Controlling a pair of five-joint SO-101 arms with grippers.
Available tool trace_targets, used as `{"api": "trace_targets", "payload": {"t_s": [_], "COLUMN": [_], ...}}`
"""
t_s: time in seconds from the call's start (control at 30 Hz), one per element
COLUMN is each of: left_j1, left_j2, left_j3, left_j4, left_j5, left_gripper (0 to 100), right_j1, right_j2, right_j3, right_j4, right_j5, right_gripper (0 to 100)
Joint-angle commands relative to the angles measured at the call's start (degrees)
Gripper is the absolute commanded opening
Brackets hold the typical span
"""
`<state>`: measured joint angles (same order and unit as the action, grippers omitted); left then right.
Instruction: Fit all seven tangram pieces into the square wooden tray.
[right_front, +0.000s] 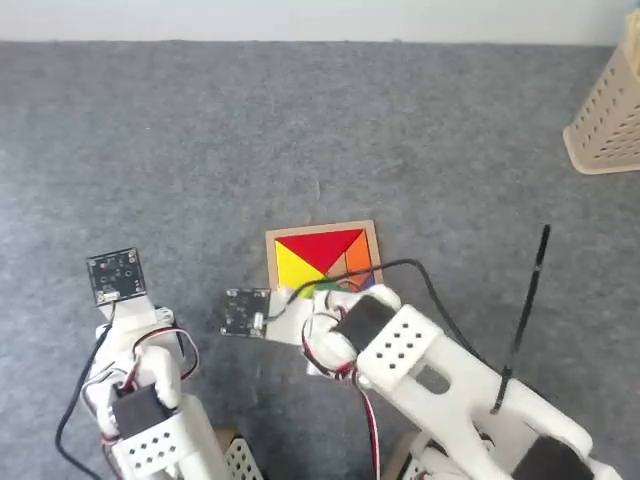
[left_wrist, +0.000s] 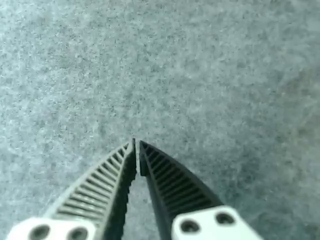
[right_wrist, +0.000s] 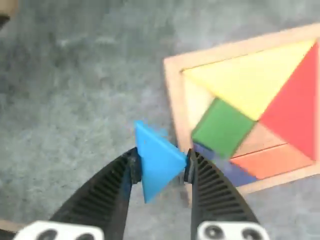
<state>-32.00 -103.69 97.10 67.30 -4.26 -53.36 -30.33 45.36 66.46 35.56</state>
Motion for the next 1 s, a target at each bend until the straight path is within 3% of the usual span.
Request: {"api": "trace_targets", "payload": {"t_s": [0.0, 0.47, 0.77, 0.97], "left_j1": [0.18, 0.18, 0.18, 0.18], "left_j2": [-0.44, -0.44, -0.44, -0.44], "left_j3": [-0.48, -0.48, -0.48, -0.48], "left_j4": [0.35, 0.35, 0.35, 0.35], "left_j5": [0.88, 0.88, 0.88, 0.88], "left_gripper": [1, 1, 1, 1], "right_j1": [0.66, 3.91, 4.70, 4.70], "right_j2": [1.98, 26.07, 30.29, 30.64], "right_j3": [-6.68, -23.03, -23.82, -23.65], "right_j4": [0.84, 0.75, -1.01, -3.38], "right_j5": [1.05, 5.98, 11.78, 11.25], "right_gripper": [9.0, 9.0, 9.0, 9.5]}}
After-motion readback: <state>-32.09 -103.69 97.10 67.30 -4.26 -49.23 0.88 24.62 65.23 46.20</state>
